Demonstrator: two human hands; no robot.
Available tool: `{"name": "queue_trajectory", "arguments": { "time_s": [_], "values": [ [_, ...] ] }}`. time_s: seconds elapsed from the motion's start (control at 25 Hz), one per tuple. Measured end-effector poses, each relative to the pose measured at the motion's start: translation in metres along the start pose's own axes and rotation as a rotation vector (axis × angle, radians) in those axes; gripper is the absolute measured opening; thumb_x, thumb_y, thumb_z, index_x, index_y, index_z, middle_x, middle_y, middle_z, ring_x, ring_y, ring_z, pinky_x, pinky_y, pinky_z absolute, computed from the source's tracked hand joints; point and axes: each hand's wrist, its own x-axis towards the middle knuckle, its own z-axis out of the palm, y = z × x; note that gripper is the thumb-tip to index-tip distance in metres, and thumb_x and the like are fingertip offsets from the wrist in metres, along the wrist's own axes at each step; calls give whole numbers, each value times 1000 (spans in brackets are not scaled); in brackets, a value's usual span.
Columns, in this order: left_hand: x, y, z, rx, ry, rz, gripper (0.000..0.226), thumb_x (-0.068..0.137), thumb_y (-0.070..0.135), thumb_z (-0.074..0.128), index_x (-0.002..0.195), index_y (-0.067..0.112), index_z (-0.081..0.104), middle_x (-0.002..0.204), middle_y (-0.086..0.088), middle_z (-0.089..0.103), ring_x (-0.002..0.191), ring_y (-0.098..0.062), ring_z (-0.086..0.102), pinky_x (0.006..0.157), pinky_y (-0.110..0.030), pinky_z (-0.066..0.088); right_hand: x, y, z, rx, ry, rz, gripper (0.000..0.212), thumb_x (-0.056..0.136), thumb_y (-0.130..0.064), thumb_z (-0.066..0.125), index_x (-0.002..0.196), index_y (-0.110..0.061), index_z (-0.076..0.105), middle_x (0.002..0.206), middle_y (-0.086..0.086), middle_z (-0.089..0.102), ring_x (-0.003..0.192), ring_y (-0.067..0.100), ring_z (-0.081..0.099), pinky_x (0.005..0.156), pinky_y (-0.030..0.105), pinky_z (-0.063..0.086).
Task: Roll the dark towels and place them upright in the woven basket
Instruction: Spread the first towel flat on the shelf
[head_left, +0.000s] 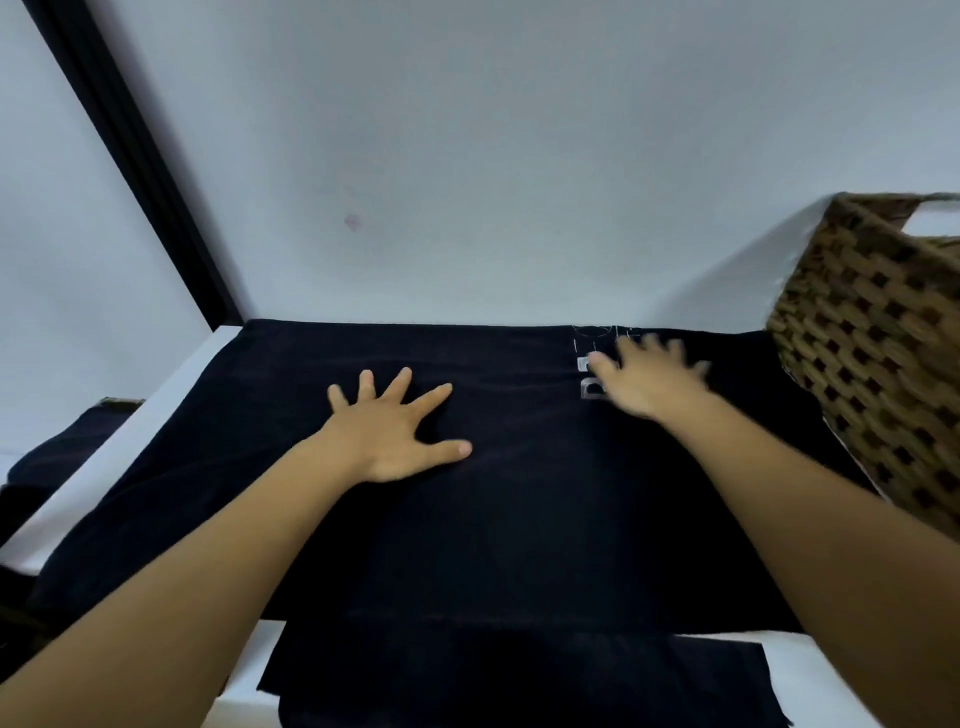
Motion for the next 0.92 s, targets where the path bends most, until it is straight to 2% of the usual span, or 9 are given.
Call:
{"name": "queue_trajectory", "arguments": {
  "time_s": [0.08, 0.16, 0.28, 0.48, 0.64, 0.72, 0.8, 0.84, 0.92],
  "values": [
    [19, 24, -7, -23, 60, 79, 69, 89, 77, 17, 151, 50, 7, 165, 4, -3, 150, -30, -11, 116, -62, -9, -19, -39, 18, -48, 1, -276, 70, 93, -69, 16, 155, -37, 8, 165, -3, -1, 151, 24, -7, 118, 59, -4],
    [32, 38, 1, -33, 95, 109, 63, 92, 72, 14, 151, 51, 4, 165, 6, -5, 150, -26, -14, 117, -60, -11, -25, -45, 27, -90, -29, -346, 70, 90, -73, 11, 153, -44, 2, 164, -8, -6, 150, 20, -12, 119, 53, -8],
    [44, 12, 11, -70, 124, -47, 68, 87, 78, 13, 150, 54, 2, 164, 10, -8, 150, -28, -15, 117, -59, -11, -14, -8, 21, -75, -9, -200, 74, 87, -78, 11, 153, -46, 3, 164, -9, -7, 150, 20, -11, 120, 49, -8],
    [33, -95, 10, -147, 119, -365, 77, 82, 84, 12, 151, 51, 4, 164, 10, -6, 151, -26, -10, 117, -59, -8, -4, 55, 13, -86, 10, -6, 75, 86, -79, 11, 153, -44, 5, 164, -7, -6, 151, 21, -7, 120, 48, -4],
    [39, -120, 0, -178, 104, -557, 76, 89, 75, 15, 155, 39, 4, 165, 3, -6, 151, -30, -10, 114, -67, -6, 0, 41, 2, -80, 17, 149, 76, 93, -68, 15, 156, -26, 10, 164, 8, 0, 151, 28, -3, 119, 56, 3],
    [58, -62, -3, -140, 148, -375, 70, 95, 66, 15, 156, 34, 5, 165, 0, -5, 151, -30, -10, 114, -67, -6, -8, -21, 12, -35, 79, -24, 73, 95, -63, 20, 155, -22, 15, 163, 14, 9, 150, 29, 1, 118, 59, 6],
    [63, 4, 7, -106, 170, -57, 61, 99, 59, 15, 155, 38, 6, 165, 4, -4, 151, -24, -10, 117, -60, -8, -25, -83, 31, -50, 45, -355, 67, 97, -61, 20, 156, -31, 9, 165, 3, 2, 151, 22, -6, 119, 55, -2],
    [62, 17, 11, -88, 168, 18, 59, 99, 58, 15, 155, 40, 6, 165, 6, -4, 151, -20, -11, 118, -57, -8, -27, -95, 35, -69, 16, -433, 65, 97, -62, 19, 155, -36, 6, 165, -2, -2, 151, 20, -9, 119, 54, -6],
    [61, -14, 9, -93, 178, -27, 60, 97, 63, 15, 154, 44, 7, 164, 10, -2, 151, -17, -8, 120, -54, -6, -10, -72, 29, -89, -7, -384, 65, 95, -65, 16, 154, -40, 6, 164, -7, -4, 151, 18, -9, 120, 51, -6]
  ]
}}
